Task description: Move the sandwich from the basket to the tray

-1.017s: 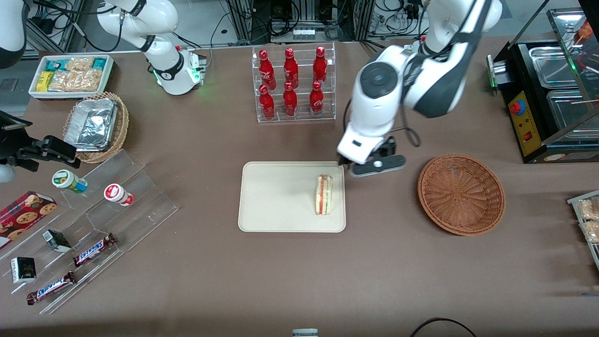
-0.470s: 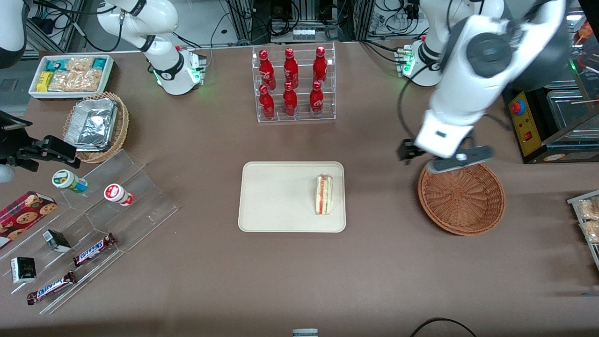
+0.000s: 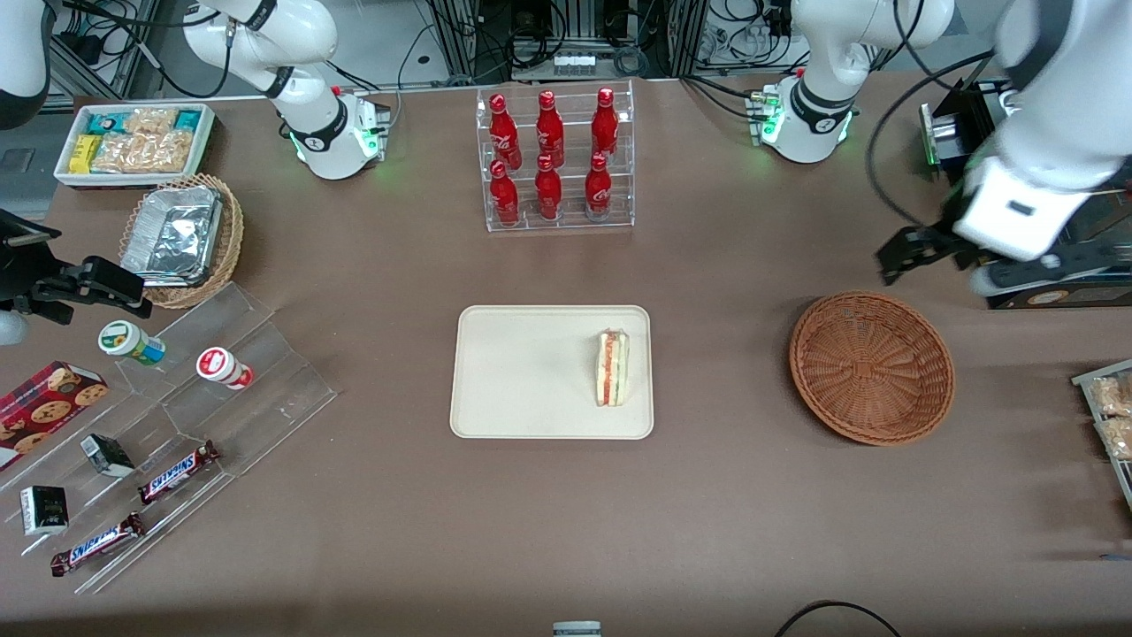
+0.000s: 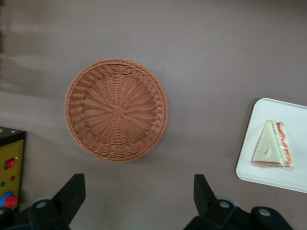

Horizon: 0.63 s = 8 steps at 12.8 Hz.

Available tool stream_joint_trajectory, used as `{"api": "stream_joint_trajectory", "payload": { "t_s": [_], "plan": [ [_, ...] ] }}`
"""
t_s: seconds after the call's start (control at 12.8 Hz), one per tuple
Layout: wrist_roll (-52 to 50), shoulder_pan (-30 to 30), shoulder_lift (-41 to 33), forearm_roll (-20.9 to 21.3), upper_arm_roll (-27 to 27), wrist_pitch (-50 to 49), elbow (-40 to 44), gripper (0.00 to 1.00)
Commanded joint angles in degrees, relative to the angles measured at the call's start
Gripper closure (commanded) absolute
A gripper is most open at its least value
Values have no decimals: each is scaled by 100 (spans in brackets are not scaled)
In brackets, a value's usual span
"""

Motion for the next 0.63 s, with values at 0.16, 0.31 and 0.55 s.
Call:
{"api": "stream_joint_trajectory", "payload": {
  "t_s": [0.16, 0.31, 0.55],
  "plan": [
    [926, 637, -253, -113, -100, -307, -121, 0],
    [1215, 883, -314, -148, -117, -360, -129, 0],
    [1446, 937, -323, -219, -100, -387, -138, 0]
  ]
}}
